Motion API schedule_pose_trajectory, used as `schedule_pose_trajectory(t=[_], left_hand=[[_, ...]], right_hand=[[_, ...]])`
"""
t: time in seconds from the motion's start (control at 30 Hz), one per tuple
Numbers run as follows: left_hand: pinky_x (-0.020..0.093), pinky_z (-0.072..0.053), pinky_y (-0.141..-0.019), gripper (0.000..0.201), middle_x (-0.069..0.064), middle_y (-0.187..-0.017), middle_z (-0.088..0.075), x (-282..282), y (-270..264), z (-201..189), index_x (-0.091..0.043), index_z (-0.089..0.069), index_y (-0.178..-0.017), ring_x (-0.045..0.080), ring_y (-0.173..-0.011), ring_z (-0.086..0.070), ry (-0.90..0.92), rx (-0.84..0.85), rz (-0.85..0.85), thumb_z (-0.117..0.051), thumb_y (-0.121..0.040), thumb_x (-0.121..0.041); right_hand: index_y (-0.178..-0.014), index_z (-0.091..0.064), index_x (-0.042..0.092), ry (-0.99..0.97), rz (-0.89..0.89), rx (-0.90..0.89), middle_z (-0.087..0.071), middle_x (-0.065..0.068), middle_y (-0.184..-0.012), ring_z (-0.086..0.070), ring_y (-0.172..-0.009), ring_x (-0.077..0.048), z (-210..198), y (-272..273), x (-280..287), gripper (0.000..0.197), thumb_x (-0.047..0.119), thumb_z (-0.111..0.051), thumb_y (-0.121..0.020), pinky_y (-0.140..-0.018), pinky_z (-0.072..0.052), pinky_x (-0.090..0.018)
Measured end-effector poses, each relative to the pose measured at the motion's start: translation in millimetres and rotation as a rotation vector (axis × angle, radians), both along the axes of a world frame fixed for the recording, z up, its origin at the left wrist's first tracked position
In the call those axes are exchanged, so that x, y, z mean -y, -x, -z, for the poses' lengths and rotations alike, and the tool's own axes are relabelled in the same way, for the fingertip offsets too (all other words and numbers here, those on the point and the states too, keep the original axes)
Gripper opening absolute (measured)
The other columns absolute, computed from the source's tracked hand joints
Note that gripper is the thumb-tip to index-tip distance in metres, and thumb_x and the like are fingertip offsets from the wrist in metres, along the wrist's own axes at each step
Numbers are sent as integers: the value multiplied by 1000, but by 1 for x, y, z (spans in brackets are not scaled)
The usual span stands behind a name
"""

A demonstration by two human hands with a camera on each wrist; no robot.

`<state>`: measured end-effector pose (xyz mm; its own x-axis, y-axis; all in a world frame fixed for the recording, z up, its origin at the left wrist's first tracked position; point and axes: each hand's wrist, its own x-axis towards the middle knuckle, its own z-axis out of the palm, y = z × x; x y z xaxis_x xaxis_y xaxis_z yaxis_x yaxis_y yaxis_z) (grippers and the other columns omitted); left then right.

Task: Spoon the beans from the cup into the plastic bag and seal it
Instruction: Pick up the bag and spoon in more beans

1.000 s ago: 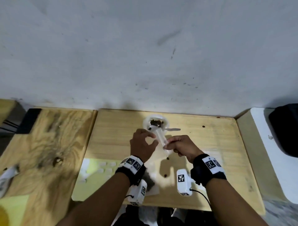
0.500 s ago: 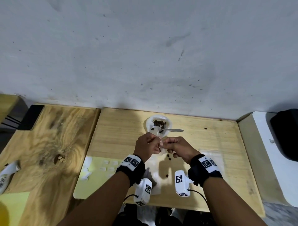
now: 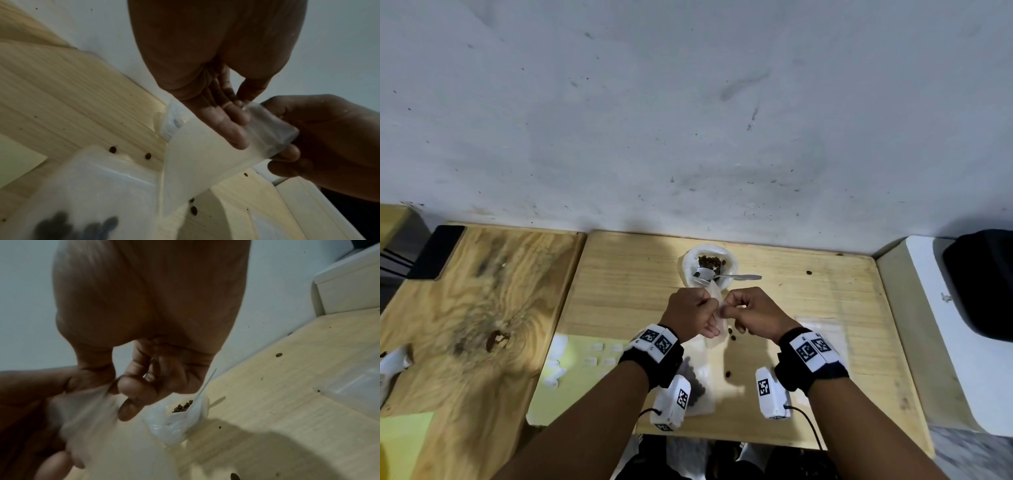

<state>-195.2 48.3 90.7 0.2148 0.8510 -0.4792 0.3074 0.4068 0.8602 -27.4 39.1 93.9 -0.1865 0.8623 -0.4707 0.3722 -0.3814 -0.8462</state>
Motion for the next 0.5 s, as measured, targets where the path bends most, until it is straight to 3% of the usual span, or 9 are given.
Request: schedule_pose_trajectory(t=[0.07,0.17,0.23,0.3,0.33,0.37,0.43,0.5], left_hand=[[34,-54,-54,28,14,-49,-59,1,2,-1,-5,-46,-60,38,-60,-71,-26,-15,28,-55,-86,-7],[31,-50,-54,26,12,-47,-60,0,6,-1,0,-48,-60,28,-53,-69,-120,-87,97,-55,-83,-12],[35,-54,-59,27,10,-53,-63,1,6,6,-1,-52,-60,17,-48,-61,-244,-152,106,-61,-81,-15],[30,-51,-67,21,-1,-69,-63,4,5,14,-10,-59,-72,9,-60,-54,-401,-214,90,-73,-76,-24],[22,-47,-72,28,-6,-84,-61,6,5,15,-15,-60,-85,6,-73,-53,-455,-236,98,-78,-71,-31],[18,-43,-79,48,-8,-102,-57,8,5,17,-20,-58,-102,6,-88,-52,-481,-258,129,-82,-65,-40],[26,-40,-96,98,-8,-134,-44,9,5,18,-26,-40,-133,9,-118,-45,-479,-310,235,-83,-51,-59],[35,-37,-104,127,-8,-149,-33,9,4,15,-27,-21,-147,12,-132,-36,-480,-381,323,-80,-43,-69]], right_hand=[[-73,-54,4,-42,59,3,-65,-21,-74,-47,-39,-14,3,-1,-1,17,1,-63,-87,-44,-41,-21],[-68,-42,9,-80,165,-6,-73,-15,-73,-41,-35,-16,6,-6,-1,28,-4,-59,-86,-42,-37,-23],[-68,-43,11,-92,170,-10,-73,-13,-70,-39,-36,-16,5,-9,-2,29,-4,-62,-84,-41,-34,-22],[-75,-47,12,-94,144,-18,-66,-8,-61,-40,-36,-12,5,-11,-2,25,-5,-63,-82,-41,-34,-21],[-78,-48,13,-94,136,-28,-60,-6,-57,-39,-37,-10,5,-11,-2,24,-6,-63,-82,-41,-34,-21],[-79,-48,13,-98,132,-37,-55,-6,-57,-38,-38,-9,6,-10,-2,25,-8,-61,-82,-40,-33,-20],[-77,-48,15,-113,119,-46,-52,-13,-60,-37,-40,-9,6,-10,-2,27,-8,-60,-82,-40,-33,-20],[-75,-52,18,-125,95,-48,-53,-16,-64,-38,-42,-9,6,-9,-1,27,-7,-61,-82,-42,-34,-20]])
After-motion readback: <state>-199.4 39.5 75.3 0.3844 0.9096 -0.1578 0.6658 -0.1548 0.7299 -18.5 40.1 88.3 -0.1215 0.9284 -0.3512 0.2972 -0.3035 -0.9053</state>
